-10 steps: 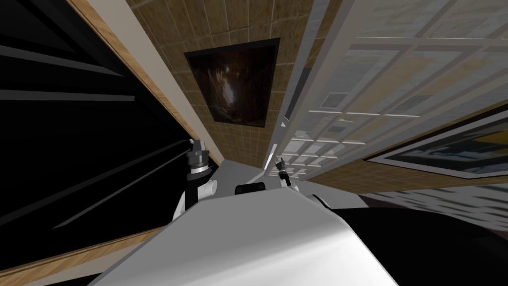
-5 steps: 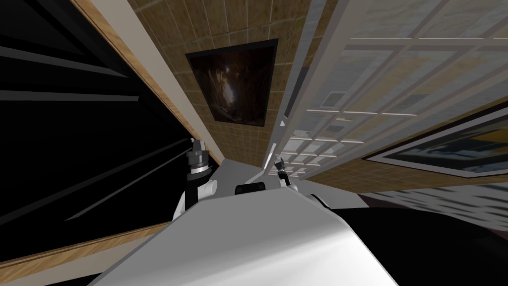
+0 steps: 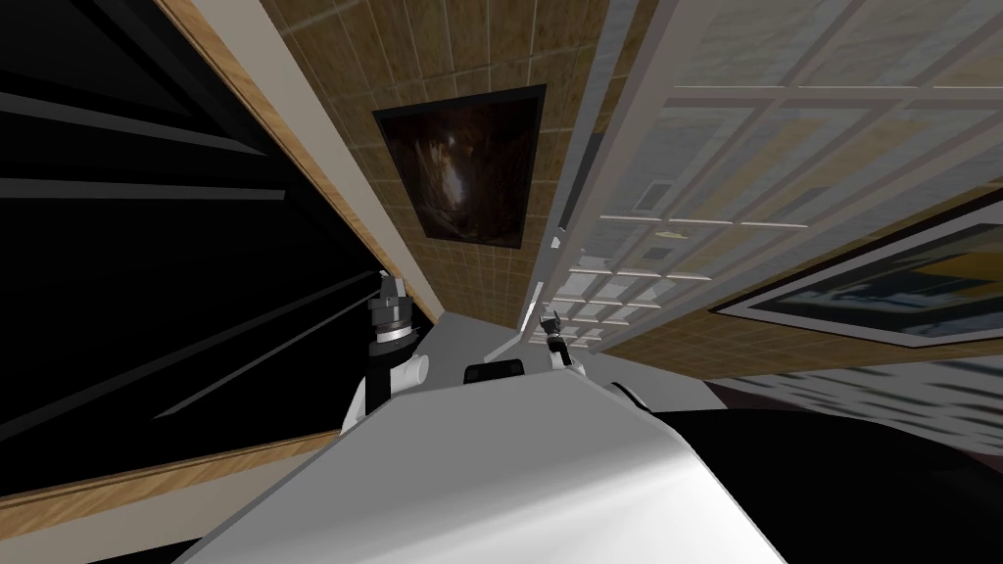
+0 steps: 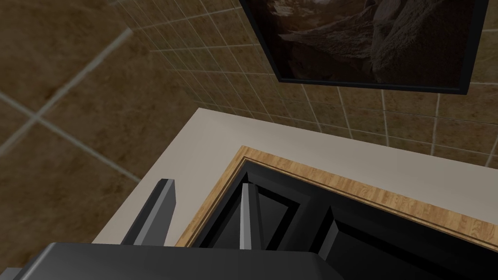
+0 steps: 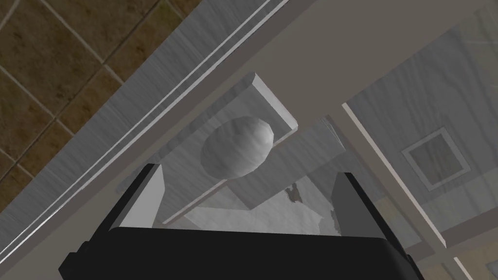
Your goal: Pull the door open
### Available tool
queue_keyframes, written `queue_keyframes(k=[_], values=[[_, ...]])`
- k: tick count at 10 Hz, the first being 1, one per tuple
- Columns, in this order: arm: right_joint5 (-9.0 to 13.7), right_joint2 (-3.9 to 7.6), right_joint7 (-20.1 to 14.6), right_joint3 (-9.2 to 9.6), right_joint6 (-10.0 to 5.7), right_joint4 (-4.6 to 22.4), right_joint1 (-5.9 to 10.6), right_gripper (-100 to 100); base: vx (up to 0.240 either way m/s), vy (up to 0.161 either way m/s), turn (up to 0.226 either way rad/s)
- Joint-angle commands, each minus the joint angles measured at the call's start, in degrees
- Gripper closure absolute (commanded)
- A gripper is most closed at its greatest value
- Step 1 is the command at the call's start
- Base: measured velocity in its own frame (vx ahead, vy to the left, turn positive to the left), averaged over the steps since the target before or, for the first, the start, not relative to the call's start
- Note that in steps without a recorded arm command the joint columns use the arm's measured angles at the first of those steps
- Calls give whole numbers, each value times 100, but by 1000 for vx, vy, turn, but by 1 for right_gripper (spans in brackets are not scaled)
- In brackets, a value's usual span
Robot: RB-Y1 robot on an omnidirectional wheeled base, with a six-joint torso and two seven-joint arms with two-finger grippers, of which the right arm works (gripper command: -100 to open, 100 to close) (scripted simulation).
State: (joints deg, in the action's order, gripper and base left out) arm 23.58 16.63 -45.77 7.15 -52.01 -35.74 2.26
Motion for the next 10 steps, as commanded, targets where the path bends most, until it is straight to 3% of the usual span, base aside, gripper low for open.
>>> queue_keyframes(k=[1, 10], values=[[145, -23, -286, 88, 5, -3, 27, -100, -74, -4, 18], [625, -97, -1569, 369, 76, -132, 58, -100, -49, -8, 9]])
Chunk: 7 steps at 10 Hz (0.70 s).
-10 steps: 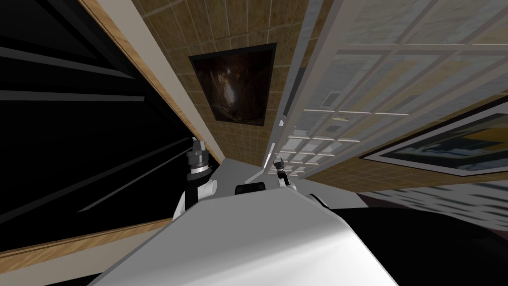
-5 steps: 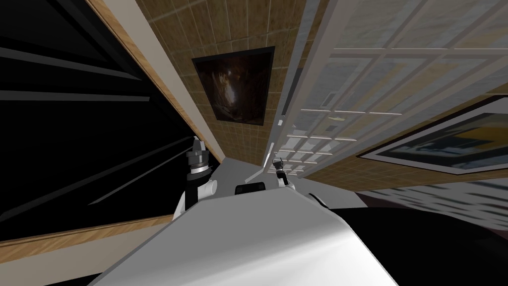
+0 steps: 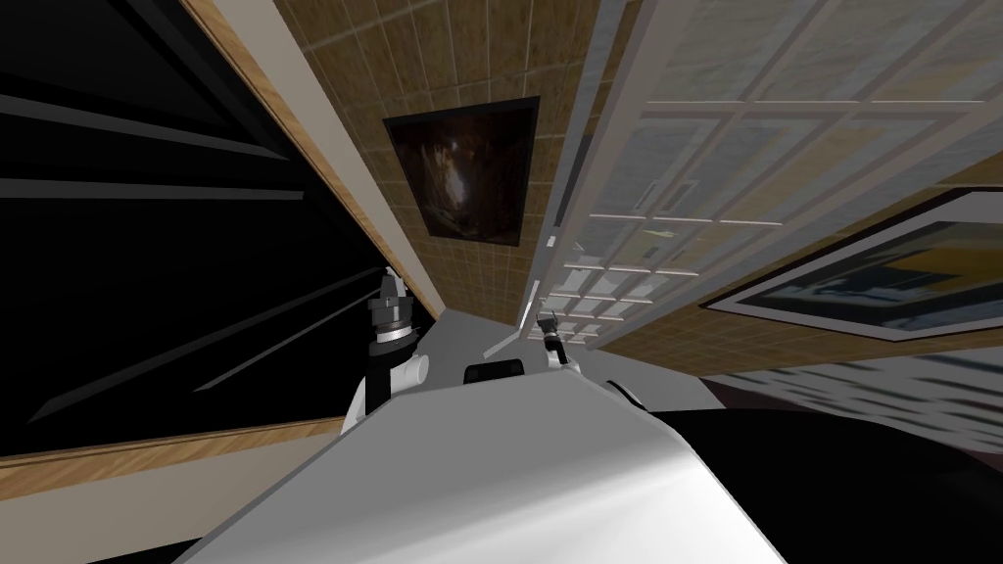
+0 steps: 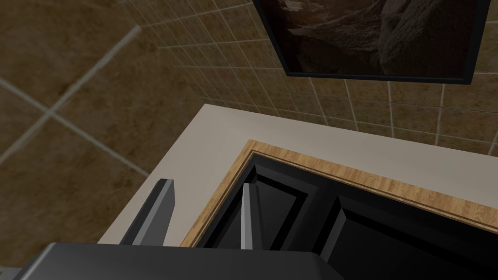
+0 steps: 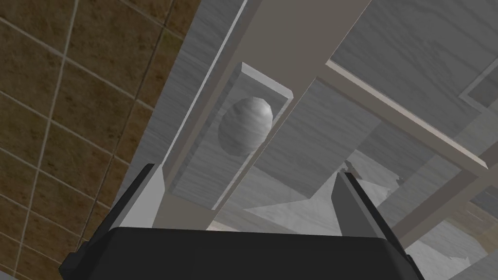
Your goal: Pull the door open
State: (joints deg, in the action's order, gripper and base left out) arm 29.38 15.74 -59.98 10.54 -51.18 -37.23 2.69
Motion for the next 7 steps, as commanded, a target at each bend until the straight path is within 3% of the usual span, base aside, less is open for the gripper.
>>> queue_keyframes(k=[1, 7], values=[[134, -21, -286, 83, 7, -7, 20, -100, -66, -15, 20], [379, -59, -1069, 226, 43, -73, 36, -100, -46, -11, 7]])
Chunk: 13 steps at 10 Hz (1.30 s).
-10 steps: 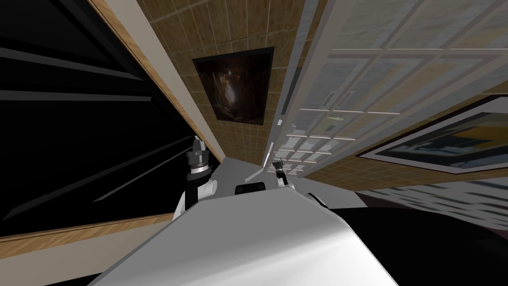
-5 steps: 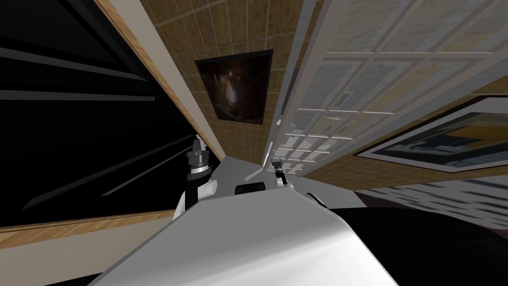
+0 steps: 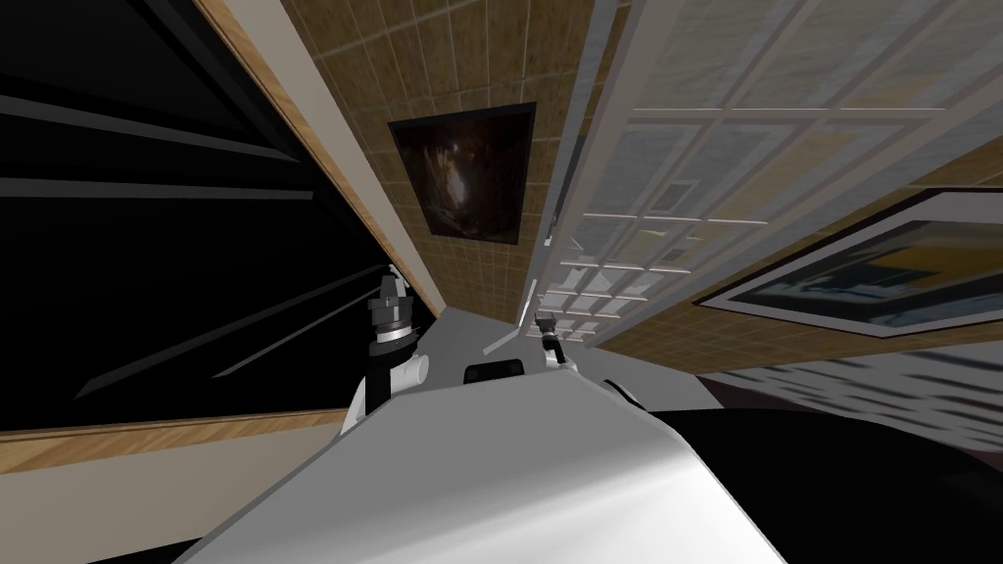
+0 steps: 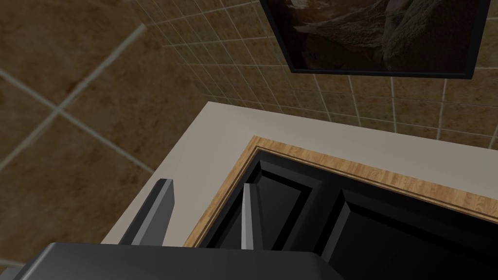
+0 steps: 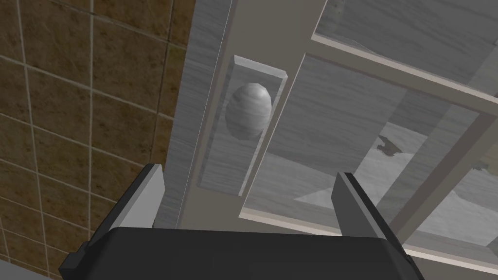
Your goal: Pull the door open
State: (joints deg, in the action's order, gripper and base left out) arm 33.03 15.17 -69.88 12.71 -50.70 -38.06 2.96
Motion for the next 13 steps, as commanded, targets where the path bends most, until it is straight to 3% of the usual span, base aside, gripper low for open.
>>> queue_keyframes(k=[1, 8, 9, 13], values=[[83, -12, -286, 49, 5, -8, 14, -100, -39, -5, 7], [366, -56, -1150, 215, 47, -83, 32, -100, -38, -8, 7], [346, -49, -1056, 196, 64, -119, 13, -100, -19, -6, 1], [427, 195, -1348, 111, -60, 12, -93, -100, 176, 10, 98]])
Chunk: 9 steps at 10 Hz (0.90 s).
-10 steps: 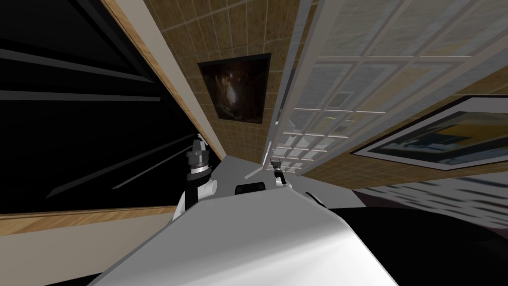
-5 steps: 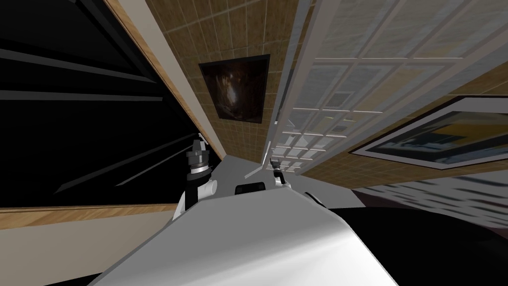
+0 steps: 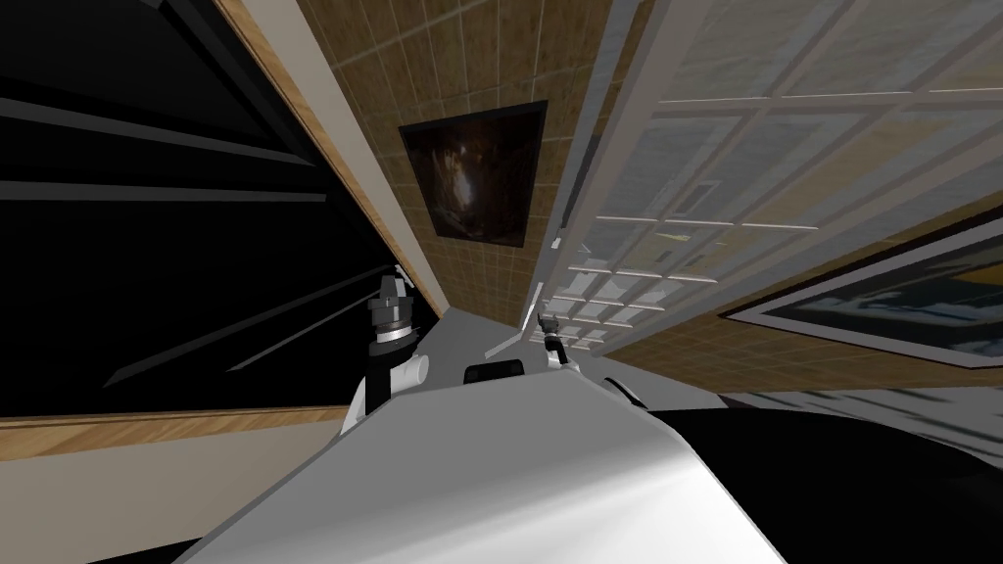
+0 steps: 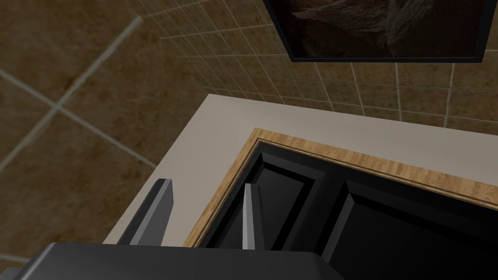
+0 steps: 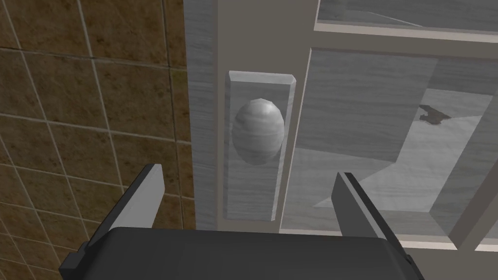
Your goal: Pull the door open
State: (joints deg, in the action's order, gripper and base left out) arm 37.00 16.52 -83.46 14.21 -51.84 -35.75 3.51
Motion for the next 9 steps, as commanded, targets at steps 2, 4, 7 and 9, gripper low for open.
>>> queue_keyframes(k=[2, 4, 7, 9], values=[[29, 60, 10, -39, 54, -219, -148, -100, 102, -19, 23], [88, 249, -197, -107, -44, -116, -229, -100, 160, -1, 155], [100, 263, -182, -122, -9, -155, -225, 100, 95, -16, 19], [100, 263, -182, -122, -9, -155, -225, 100, -28, 1, 1]])
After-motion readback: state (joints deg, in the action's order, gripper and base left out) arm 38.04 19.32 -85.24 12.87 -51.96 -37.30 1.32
